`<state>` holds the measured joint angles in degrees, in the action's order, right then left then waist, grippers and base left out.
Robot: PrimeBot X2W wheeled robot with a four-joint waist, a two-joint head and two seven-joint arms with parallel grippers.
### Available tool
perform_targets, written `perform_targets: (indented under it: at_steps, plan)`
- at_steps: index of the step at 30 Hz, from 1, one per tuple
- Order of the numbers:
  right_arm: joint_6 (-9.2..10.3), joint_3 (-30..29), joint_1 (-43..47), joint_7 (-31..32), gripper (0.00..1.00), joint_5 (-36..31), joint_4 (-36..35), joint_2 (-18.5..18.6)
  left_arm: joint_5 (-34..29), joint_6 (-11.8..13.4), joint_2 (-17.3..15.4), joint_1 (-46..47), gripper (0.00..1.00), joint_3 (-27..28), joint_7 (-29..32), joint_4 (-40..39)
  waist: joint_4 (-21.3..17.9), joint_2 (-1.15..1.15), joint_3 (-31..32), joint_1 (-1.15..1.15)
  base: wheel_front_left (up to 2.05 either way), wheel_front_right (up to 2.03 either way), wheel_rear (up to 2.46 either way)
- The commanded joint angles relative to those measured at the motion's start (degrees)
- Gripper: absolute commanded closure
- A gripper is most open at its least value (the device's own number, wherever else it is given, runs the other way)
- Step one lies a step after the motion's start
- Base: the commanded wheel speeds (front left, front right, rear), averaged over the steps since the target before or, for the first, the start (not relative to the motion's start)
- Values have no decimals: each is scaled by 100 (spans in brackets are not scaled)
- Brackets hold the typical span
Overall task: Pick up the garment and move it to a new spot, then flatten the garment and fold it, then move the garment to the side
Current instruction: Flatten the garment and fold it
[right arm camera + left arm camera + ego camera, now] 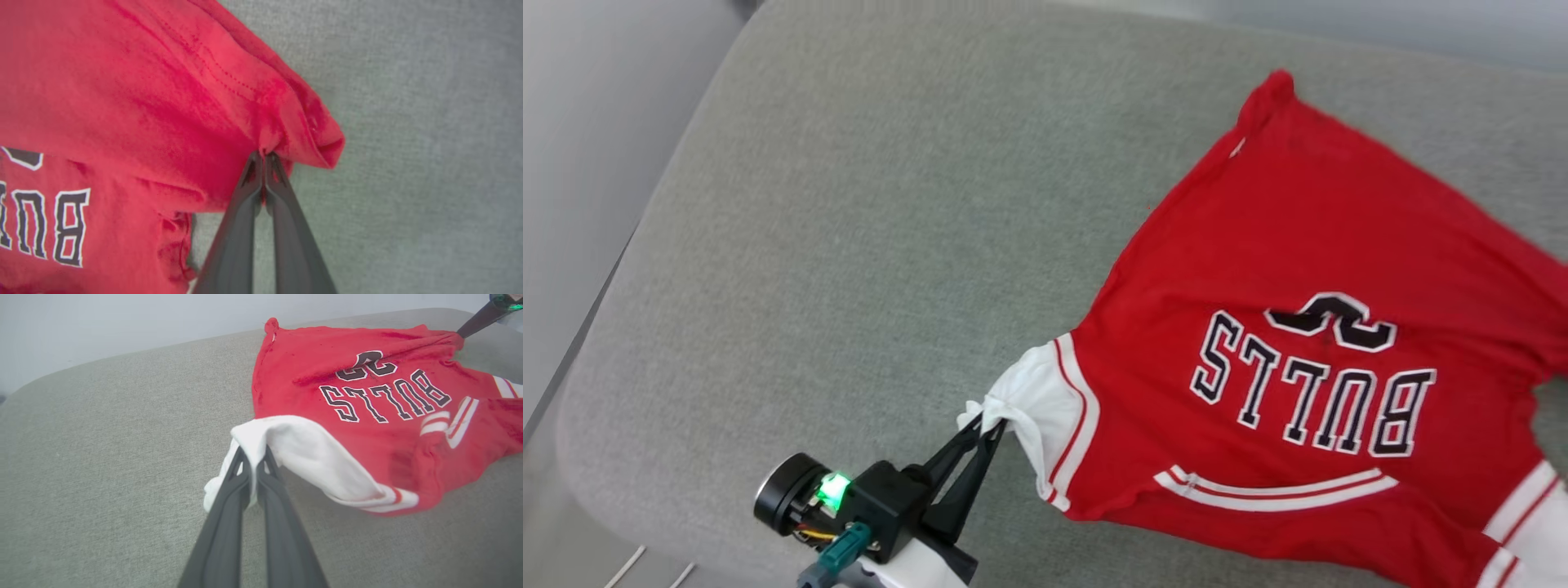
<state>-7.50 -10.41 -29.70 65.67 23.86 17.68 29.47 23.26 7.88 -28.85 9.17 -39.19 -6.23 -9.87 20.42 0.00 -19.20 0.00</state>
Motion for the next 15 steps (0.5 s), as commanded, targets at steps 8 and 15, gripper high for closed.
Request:
perform_targets:
  at_steps: [8, 15]
  plan:
    - [3, 203, 1486, -570, 100, 747, -623, 83, 219, 294, -219, -466, 100, 244, -45, 28, -975, 0, 1021, 0, 0, 0, 0]
    - [2, -21, 2778, -976, 100, 1128, -1091, -15, 426, 481, -274, -793, 100, 418, -180, 157, -1459, 0, 1466, 0, 0, 0, 0]
